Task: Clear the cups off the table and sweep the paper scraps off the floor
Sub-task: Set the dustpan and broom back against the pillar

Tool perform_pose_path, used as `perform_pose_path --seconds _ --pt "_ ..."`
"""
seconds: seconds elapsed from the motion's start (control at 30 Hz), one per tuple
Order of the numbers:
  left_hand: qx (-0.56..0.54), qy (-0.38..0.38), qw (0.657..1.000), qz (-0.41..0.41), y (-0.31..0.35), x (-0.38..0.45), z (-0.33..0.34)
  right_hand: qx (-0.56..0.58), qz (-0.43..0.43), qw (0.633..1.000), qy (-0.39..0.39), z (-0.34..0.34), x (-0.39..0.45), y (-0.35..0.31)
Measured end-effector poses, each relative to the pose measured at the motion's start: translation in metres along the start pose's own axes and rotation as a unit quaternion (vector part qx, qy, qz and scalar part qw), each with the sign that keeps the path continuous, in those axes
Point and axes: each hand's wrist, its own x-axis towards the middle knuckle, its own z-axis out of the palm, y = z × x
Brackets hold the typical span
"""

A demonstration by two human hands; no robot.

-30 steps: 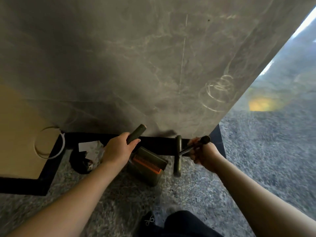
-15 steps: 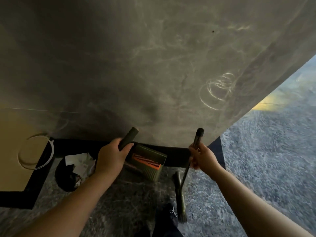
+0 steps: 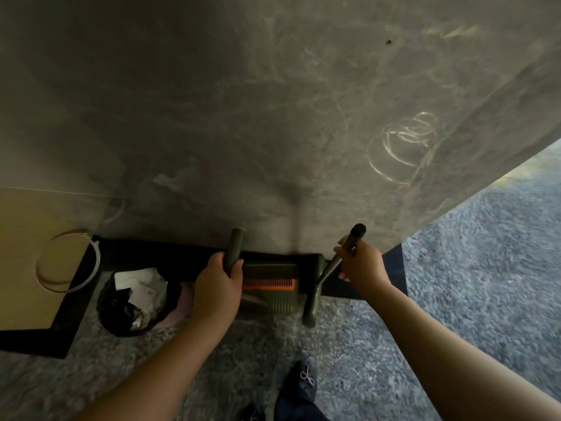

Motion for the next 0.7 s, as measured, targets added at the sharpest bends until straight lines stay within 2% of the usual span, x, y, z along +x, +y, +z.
perform_pose_path --seconds 0.1,0.23,0.37,0.7 --pt "0.042 0.028 0.999 0.002 0.009 0.006 0.0 -0.065 -0.048 0.997 0.013 -0.006 0.007 -0.007" --pt "0.052 0.01 0.999 0.01 0.018 0.014 0.0 -0.083 -0.077 0.993 0.033 -0.014 0.017 -0.016" --pt "0.025 -0.034 0.999 0.009 0.019 0.021 0.006 -0.035 -0.053 0.997 0.047 -0.013 0.034 -0.009" --pt "-0.02 0.031 0.999 -0.005 0.023 0.039 0.015 0.084 -0.071 0.989 0.094 0.01 0.07 -0.003"
